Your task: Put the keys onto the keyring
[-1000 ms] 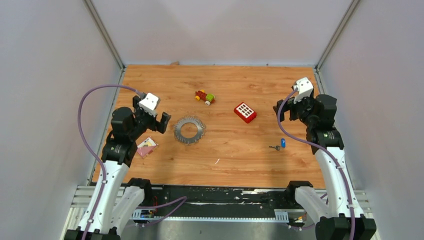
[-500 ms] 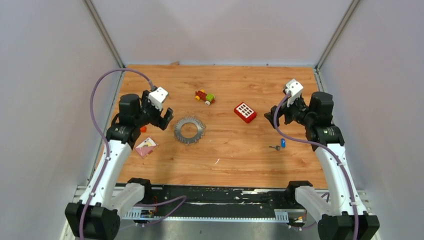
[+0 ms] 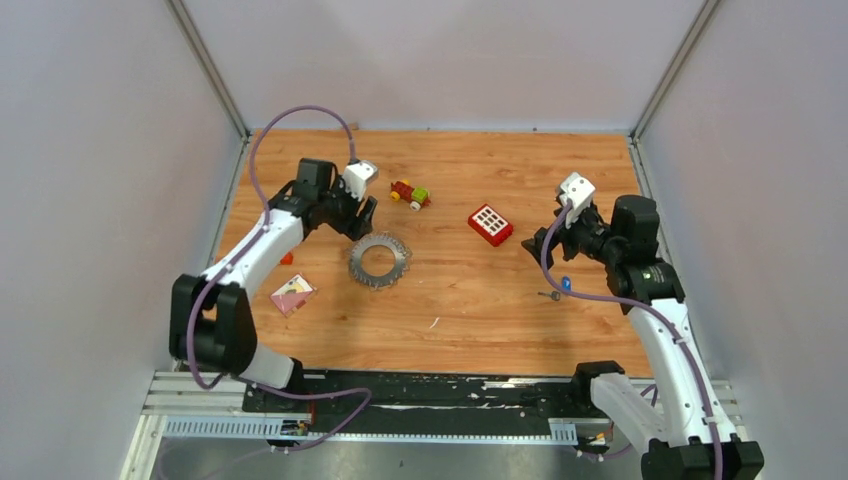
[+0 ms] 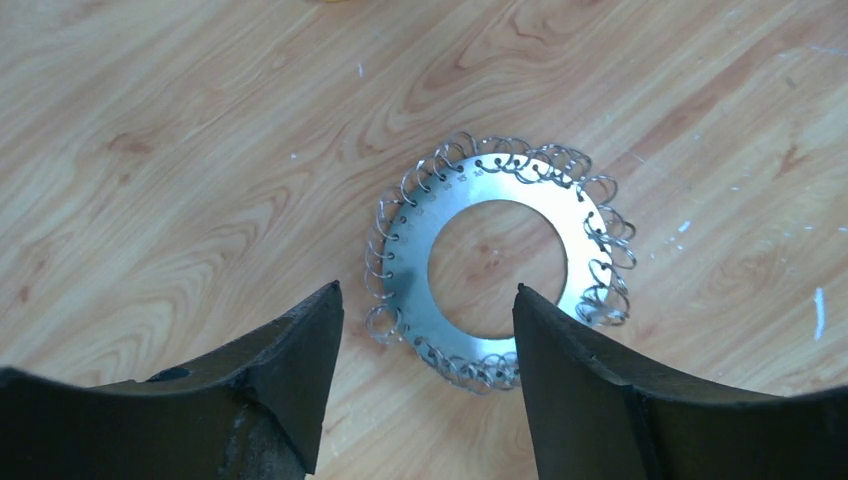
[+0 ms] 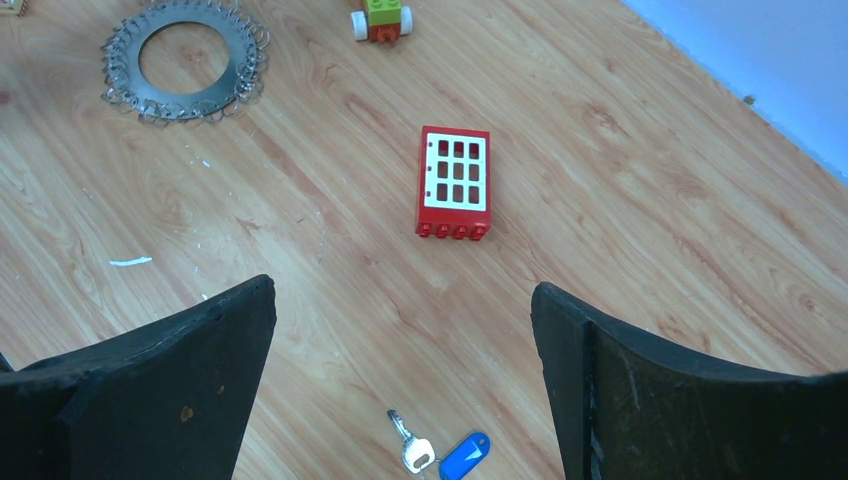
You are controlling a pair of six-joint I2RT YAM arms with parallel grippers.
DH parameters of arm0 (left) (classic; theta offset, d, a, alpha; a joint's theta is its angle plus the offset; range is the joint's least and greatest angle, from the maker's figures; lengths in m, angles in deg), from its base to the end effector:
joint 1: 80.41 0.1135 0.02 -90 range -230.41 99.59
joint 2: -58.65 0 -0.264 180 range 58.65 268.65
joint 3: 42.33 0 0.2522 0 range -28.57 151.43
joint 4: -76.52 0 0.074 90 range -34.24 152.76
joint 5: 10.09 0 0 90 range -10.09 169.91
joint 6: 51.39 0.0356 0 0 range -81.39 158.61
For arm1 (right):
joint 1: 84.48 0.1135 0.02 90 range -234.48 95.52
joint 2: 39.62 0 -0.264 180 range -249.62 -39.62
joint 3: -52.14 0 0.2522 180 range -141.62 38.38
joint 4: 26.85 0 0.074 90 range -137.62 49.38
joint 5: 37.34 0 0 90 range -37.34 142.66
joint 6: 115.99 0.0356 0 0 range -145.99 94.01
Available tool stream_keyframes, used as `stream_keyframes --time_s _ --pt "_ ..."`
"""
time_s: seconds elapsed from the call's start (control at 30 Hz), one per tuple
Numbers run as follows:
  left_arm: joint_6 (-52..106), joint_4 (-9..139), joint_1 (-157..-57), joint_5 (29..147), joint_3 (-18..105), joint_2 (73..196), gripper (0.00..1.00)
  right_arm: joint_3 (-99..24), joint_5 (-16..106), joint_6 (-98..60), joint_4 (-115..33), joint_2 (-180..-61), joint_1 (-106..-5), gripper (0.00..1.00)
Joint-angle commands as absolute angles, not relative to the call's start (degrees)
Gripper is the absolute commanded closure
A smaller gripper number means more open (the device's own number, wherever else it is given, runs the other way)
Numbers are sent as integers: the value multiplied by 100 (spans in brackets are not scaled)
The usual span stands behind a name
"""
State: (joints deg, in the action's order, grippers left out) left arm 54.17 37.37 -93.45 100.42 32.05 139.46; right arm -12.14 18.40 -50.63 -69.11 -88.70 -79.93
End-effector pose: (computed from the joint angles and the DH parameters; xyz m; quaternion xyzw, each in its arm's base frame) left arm 0.2929 -0.0806 0.2692 0.2902 0.8662 -0.1566 0.3755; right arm 0.1804 0.0345 0.3321 -0.3542 0.7500 0.1603 0.5351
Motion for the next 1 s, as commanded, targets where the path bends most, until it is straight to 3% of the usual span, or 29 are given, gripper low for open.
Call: stream_keyframes --time_s 0.0,0.3,0.43,0.63,0.97 --pt "5447 3583 -9508 9589 3984 14975 31 -1181 1992 -5223 -6786 -8955 -7828 0" --pt "5514 2223 -9517 9574 5915 17068 47 -1145 2076 -5261 -6810 -9020 -7807 0" --pt "5499 2301 -9516 9687 5785 17041 47 -1145 2117 -5286 -6836 -9077 -7794 0" --pt "5658 2470 -9584 10136 5412 16534 37 -1162 2197 -5331 -6878 -9156 -7723 0" --pt "6269 2244 -10388 10041 5595 16591 41 -1180 2219 -5333 -6908 -9205 -7666 0"
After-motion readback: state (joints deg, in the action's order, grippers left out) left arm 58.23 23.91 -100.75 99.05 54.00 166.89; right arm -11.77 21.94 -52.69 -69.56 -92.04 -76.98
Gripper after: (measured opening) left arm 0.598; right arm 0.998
